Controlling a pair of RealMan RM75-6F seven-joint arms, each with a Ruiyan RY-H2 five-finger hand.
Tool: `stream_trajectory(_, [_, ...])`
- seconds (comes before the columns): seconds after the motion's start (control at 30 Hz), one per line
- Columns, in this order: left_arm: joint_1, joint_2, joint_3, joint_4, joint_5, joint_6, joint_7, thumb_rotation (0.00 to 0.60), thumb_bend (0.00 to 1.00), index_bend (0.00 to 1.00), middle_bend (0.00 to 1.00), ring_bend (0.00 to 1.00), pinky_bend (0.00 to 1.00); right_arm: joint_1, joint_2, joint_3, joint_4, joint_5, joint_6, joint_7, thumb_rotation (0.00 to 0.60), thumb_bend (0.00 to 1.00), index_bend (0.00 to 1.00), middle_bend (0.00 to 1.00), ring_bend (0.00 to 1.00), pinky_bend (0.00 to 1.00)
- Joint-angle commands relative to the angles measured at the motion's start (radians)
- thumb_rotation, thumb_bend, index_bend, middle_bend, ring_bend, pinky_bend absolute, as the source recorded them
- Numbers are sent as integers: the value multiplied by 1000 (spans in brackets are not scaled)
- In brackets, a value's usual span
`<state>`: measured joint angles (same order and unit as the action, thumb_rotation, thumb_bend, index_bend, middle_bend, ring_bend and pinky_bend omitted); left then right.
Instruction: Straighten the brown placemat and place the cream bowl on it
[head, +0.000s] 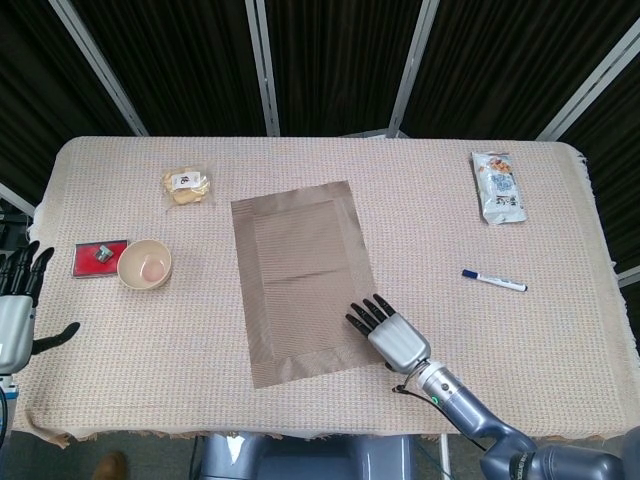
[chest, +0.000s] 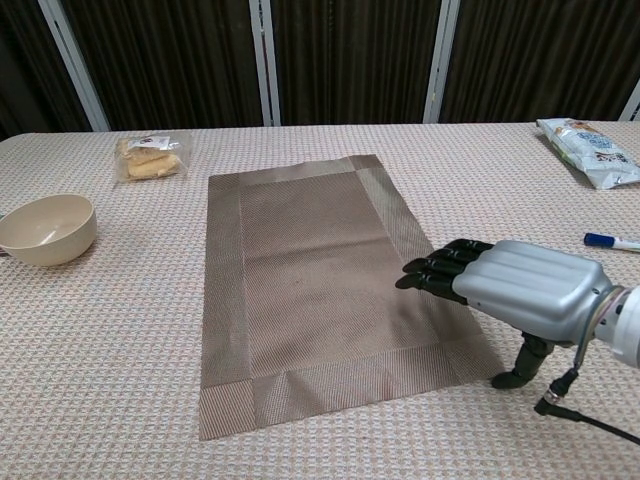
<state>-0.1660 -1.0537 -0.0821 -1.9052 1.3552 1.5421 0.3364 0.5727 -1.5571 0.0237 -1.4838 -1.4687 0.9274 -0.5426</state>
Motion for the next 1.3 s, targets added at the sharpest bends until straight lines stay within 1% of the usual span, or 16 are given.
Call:
stream_trajectory(0.03, [1, 1, -2, 2, -2, -3, -1, 600, 0, 0, 0, 0, 0, 3, -5, 2, 6, 7, 1, 2, 600, 0, 27, 0, 0, 0])
stream_trajectory(0.47, [8, -2, -9, 6, 5, -11, -3, 600, 0, 0, 0, 0, 0, 24, -22, 30, 1, 31, 24, 20, 600, 0, 32, 0, 0, 0])
stream_trajectory(0.63, [9, -2, -11, 7, 4, -17, -4, 600, 0, 0, 0, 0, 0, 33, -22, 31, -1, 33, 23, 30, 600, 3, 84, 0, 0, 0])
stream_trajectory(0.7, [8, -2, -13, 7, 5, -19, -5, 600, 0, 0, 0, 0, 0, 38, -26, 28, 8, 26, 22, 41, 600, 79, 174, 0, 0, 0])
stream_trajectory(0.73, [8, -2, -13, 8, 7, -20, -5, 600, 0, 0, 0, 0, 0, 41, -33, 27, 19, 21, 25, 48, 600, 131, 173, 0, 0, 0])
stream_trajectory(0.77, [9, -2, -13, 8, 7, -20, -6, 600, 0, 0, 0, 0, 0, 43, -38, 25, 30, 15, 26, 54, 600, 224, 254, 0, 0, 0])
stream_trajectory(0.8, [10, -1, -14, 7, 8, -20, -8, 600, 0, 0, 0, 0, 0, 44, -42, 23, 39, 7, 30, 64, 600, 312, 203, 0, 0, 0])
stream_trajectory(0.87, [11, 0, -16, 8, 7, -20, -10, 600, 0, 0, 0, 0, 0, 45, -50, 19, 55, -16, 46, 103, 600, 406, 99, 1, 0, 0])
stream_trajectory(0.9, [11, 0, -17, 9, 6, -20, -12, 600, 0, 0, 0, 0, 0, 45, -51, 16, 62, -30, 56, 129, 600, 428, 0, 4, 0, 0])
stream_trajectory(0.93, [11, 1, -18, 10, 5, -21, -13, 600, 0, 0, 0, 0, 0, 45, -51, 14, 67, -41, 63, 145, 600, 434, 0, 6, 0, 0])
stream_trajectory(0.97, [11, 1, -18, 11, 3, -24, -14, 600, 0, 0, 0, 0, 0, 45, -49, 10, 72, -53, 72, 158, 600, 436, 50, 10, 0, 0])
stream_trajectory(1.0, [11, 1, -19, 12, 3, -26, -15, 600, 0, 0, 0, 0, 0, 45, -45, 6, 77, -66, 80, 172, 600, 438, 262, 13, 0, 0])
stream_trajectory(1.03, [11, 2, -19, 12, 2, -27, -16, 600, 0, 0, 0, 0, 0, 44, -41, 3, 79, -75, 87, 183, 600, 437, 424, 15, 0, 0])
stream_trajectory(1.07, [11, 2, -19, 13, 2, -28, -17, 600, 0, 0, 0, 0, 0, 43, -37, -1, 80, -83, 94, 194, 600, 437, 662, 17, 0, 0])
stream_trajectory(1.1, [11, 2, -20, 13, 3, -28, -17, 600, 0, 0, 0, 0, 0, 42, -33, -5, 80, -91, 100, 205, 600, 438, 800, 19, 0, 0])
stream_trajectory(1.3, [13, 2, -22, 13, 5, -29, -19, 600, 0, 0, 0, 0, 0, 26, 6, -47, 89, -163, 155, 262, 600, 437, 816, 32, 0, 0])
